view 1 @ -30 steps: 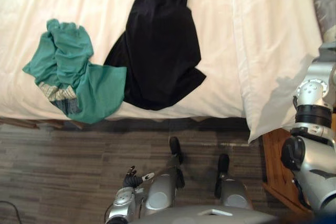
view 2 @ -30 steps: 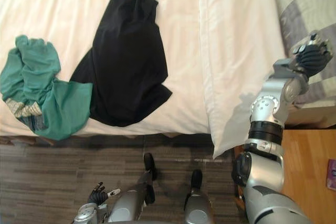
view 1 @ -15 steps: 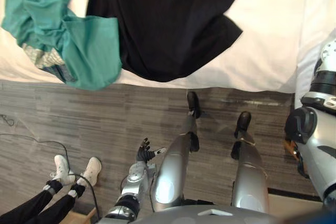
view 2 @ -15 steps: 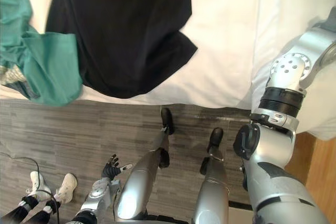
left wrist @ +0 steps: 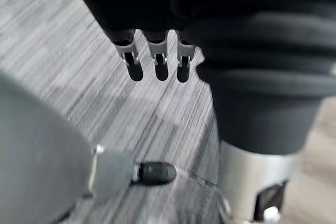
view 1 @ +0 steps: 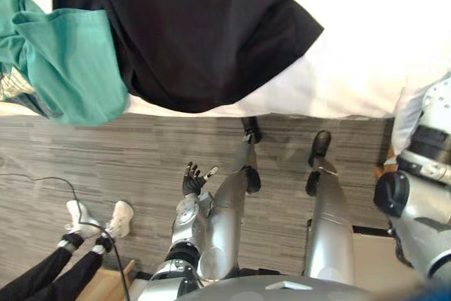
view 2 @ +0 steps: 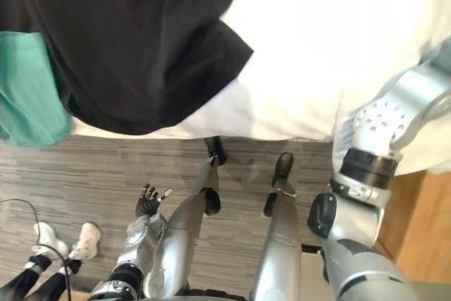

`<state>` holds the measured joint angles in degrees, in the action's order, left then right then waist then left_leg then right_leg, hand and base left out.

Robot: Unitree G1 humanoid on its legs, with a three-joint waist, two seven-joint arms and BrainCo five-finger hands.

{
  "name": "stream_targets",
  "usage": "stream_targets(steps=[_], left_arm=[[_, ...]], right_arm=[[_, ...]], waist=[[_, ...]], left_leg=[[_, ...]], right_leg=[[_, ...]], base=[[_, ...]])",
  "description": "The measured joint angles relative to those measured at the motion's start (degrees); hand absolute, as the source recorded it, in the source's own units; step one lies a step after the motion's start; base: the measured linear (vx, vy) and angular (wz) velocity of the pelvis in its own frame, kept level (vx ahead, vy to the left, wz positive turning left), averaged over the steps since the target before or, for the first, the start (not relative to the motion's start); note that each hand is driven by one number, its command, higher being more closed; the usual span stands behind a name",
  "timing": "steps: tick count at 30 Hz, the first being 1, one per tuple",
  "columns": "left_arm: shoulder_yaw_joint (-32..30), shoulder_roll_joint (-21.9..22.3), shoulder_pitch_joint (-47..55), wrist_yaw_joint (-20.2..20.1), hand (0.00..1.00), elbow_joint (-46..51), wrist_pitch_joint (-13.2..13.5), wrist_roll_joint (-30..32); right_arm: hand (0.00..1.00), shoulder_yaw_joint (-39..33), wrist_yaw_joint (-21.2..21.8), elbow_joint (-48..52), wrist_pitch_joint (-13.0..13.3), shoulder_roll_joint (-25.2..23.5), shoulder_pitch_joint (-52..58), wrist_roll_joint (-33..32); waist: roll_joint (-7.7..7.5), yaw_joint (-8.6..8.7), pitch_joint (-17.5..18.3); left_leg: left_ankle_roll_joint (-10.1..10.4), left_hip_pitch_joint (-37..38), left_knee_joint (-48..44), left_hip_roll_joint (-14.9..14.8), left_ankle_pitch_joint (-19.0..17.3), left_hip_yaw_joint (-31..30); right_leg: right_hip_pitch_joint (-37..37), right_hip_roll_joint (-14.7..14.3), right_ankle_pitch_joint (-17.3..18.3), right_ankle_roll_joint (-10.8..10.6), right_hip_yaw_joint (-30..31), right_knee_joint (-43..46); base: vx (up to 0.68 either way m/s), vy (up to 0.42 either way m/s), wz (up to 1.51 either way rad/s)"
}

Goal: Tidy the bed and pick cloth on bed and put in laundry

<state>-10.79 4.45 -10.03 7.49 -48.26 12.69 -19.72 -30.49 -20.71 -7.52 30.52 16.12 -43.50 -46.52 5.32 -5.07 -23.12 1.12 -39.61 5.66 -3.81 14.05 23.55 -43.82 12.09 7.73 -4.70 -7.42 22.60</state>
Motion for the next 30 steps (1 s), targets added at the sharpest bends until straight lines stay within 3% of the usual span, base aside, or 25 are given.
stream_targets(steps=[3, 12, 16, 21, 22, 27, 30], left_arm=[[-1.1, 0.1, 0.0, -0.1, 0.0, -0.1, -0.1, 0.0], [-3.9, 0.2, 0.9, -0.2, 0.0, -0.4, -1.2, -1.2], [-3.2, 0.0, 2.2, -1.2, 0.0, -0.9, -1.3, -1.2], [-2.0, -0.5, 4.4, -2.3, 0.0, -2.8, -2.8, -0.9], [-1.8, -0.5, 5.4, -2.5, 0.0, -2.9, -3.2, -0.8], [-0.6, -1.5, 9.7, -2.7, 0.0, -5.8, -4.6, 1.8], [-0.5, -1.8, 10.1, -3.4, 0.0, -7.3, -5.1, 3.6]], right_arm=[[1.0, -0.3, 1.8, -1.5, 0.5, -4.1, 4.3, -0.8], [1.0, -0.7, 4.8, -10.7, 0.3, -11.3, 16.0, -5.3], [1.0, -1.4, 4.3, -21.2, -4.8, -16.1, 25.1, -10.3], [1.0, 2.6, 5.1, -27.4, -11.2, -20.7, 36.1, -10.4], [0.0, 3.2, 5.4, -28.1, -12.4, -20.7, 38.1, -9.3], [0.0, 7.9, 8.6, -35.7, -17.8, -21.2, 45.2, -0.9], [0.0, 8.9, 9.7, -39.3, -21.1, -21.0, 46.4, 6.3]], waist=[[-1.34, 1.26, 0.7], [-4.47, 2.35, 2.3], [-5.25, 2.53, 3.0], [-5.4, 3.18, 4.6], [-5.53, 3.34, 6.3], [-7.52, 4.09, 13.9], [-7.67, 4.3, 15.1]], left_leg=[[0.6, 1.9, 0.0, -0.2, -0.4, -0.3], [1.0, 10.3, 0.0, -0.4, -2.5, -0.4], [0.9, 15.9, 0.0, -0.5, -3.5, -0.4], [0.6, 22.8, 0.1, -0.4, -5.1, 0.7], [0.6, 23.4, 0.1, -0.3, -5.1, 0.9], [1.7, 29.9, 0.4, -0.8, -6.8, 1.5], [1.5, 32.0, 0.4, -1.2, -7.0, 1.8]], right_leg=[[2.9, -0.1, 0.4, 0.1, -1.1, -1.3], [13.3, -0.6, 0.4, 0.0, -1.9, -5.2], [20.1, -0.9, 0.4, -0.1, -2.5, -7.6], [27.6, -0.8, 0.7, -0.3, -2.9, -9.7], [28.6, -0.7, 0.7, -0.4, -3.0, -10.4], [36.8, -1.3, 0.9, -0.4, -4.4, -14.1], [39.4, -1.8, 0.9, -0.4, -4.4, -15.4]], base=[[0.06, 0.035, 0.03], [0.05, 0.019, -0.02], [0.11, -0.006, -0.05], [0.1, -0.005, -0.1], [0.15, 0.0, 0.0], [0.12, -0.016, -0.02], [0.03, -0.006, -0.08]])
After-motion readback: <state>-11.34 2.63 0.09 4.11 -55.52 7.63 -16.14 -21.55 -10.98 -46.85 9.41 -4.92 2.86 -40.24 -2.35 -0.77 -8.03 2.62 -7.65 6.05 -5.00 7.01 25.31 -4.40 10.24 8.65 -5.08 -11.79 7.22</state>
